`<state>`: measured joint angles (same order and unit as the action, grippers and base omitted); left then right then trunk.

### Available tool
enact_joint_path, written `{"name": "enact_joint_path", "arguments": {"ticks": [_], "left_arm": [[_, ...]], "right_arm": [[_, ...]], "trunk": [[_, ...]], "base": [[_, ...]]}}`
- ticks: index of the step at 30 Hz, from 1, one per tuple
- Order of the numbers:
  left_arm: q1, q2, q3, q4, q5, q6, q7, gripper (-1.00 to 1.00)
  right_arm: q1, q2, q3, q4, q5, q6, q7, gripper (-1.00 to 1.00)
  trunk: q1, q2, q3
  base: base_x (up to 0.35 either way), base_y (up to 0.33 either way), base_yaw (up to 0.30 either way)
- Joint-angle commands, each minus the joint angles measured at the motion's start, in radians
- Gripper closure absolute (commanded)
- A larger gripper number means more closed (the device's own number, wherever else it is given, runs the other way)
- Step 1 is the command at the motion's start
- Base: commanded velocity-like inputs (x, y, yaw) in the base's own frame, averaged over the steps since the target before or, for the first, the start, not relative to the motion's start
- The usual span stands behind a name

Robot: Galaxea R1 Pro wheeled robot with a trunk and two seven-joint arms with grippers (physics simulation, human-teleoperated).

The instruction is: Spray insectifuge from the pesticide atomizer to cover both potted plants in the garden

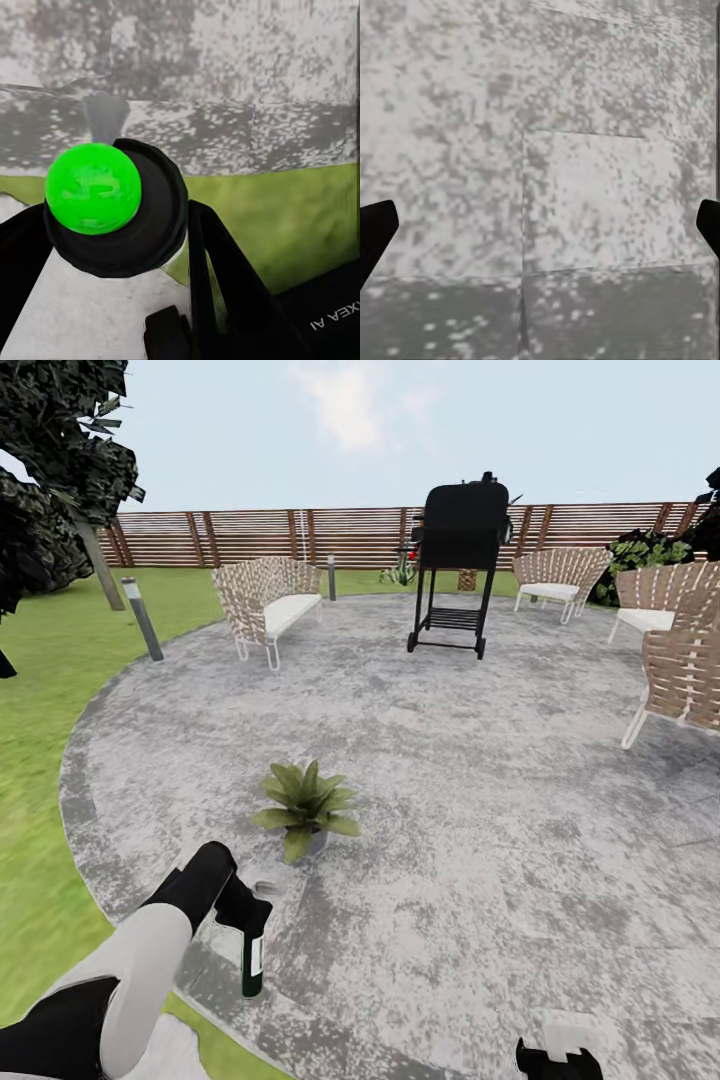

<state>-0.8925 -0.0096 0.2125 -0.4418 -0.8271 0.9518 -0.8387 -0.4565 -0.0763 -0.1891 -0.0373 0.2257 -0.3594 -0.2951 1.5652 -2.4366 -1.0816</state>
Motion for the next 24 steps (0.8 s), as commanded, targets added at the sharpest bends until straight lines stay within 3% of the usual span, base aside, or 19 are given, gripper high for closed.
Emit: {"name": "enact_joint_path", "arguments": {"ticks": [1,24], "left_arm": [[0.0,-0.001,0.007,-0.002,-0.01,0.005,-0.008,1.0],[0.014,0.002,0.007,-0.029,-0.008,0.005,-0.008,1.0]], "right_arm": [[-0.001,0.0,-0.008,0.001,0.011,-0.003,-0.002,-1.0],[-0.001,0.003,-0.005,0.003,0.011,-0.003,-0.004,-1.0]], "trunk": [[0.0,0.0,-0.001],[0.0,0.0,-0.001]], "base": [[0.249,-0.234,-0.001],[0.271,-0.206,0.0]]}}
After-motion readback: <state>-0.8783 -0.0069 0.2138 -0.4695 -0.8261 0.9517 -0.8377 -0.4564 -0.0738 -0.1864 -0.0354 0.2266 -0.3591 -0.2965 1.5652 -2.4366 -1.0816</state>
